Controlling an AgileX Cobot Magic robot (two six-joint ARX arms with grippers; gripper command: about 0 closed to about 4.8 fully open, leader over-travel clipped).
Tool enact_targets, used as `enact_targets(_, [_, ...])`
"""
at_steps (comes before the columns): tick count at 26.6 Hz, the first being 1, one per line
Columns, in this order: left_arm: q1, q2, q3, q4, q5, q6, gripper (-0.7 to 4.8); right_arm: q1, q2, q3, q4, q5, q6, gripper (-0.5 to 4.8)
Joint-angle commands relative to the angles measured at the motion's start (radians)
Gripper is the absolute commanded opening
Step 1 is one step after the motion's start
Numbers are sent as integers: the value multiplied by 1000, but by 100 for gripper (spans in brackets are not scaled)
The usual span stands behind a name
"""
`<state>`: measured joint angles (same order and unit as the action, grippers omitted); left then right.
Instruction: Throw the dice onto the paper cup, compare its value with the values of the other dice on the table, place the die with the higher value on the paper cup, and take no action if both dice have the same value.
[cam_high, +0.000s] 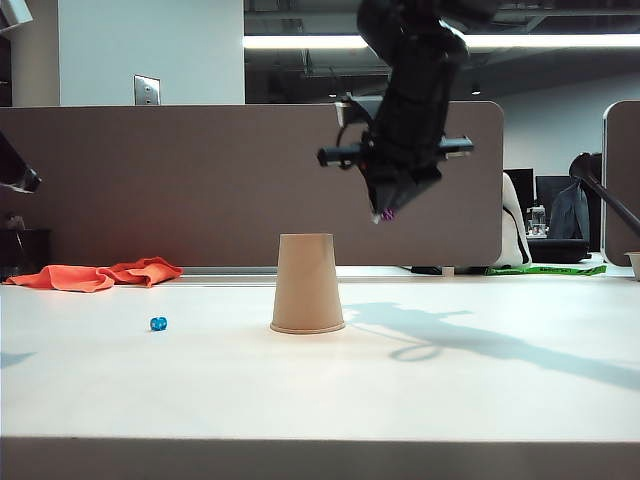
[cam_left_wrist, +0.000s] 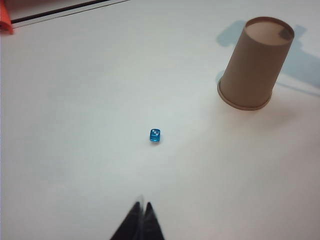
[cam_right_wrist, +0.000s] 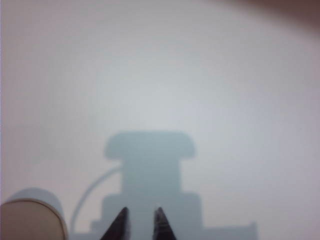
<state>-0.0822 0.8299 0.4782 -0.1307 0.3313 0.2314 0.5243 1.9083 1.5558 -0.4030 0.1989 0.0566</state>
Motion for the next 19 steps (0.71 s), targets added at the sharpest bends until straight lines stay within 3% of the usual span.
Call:
enact_targets(1, [1,-1,3,8,6,-3,-5,-18,8,3,-32,-62,5,40])
enact_targets(5, [1,-1,3,9,6,-3,-5,-28,16,3,-62,-107,5,40])
enact_targets(14, [1,-1,3,6,6,-4,-5,-30,46,3,-48,-108,5,47])
enact_targets(19, [1,-1,3,5,6,-3,-5,-31,71,2,-38,-108,5,83])
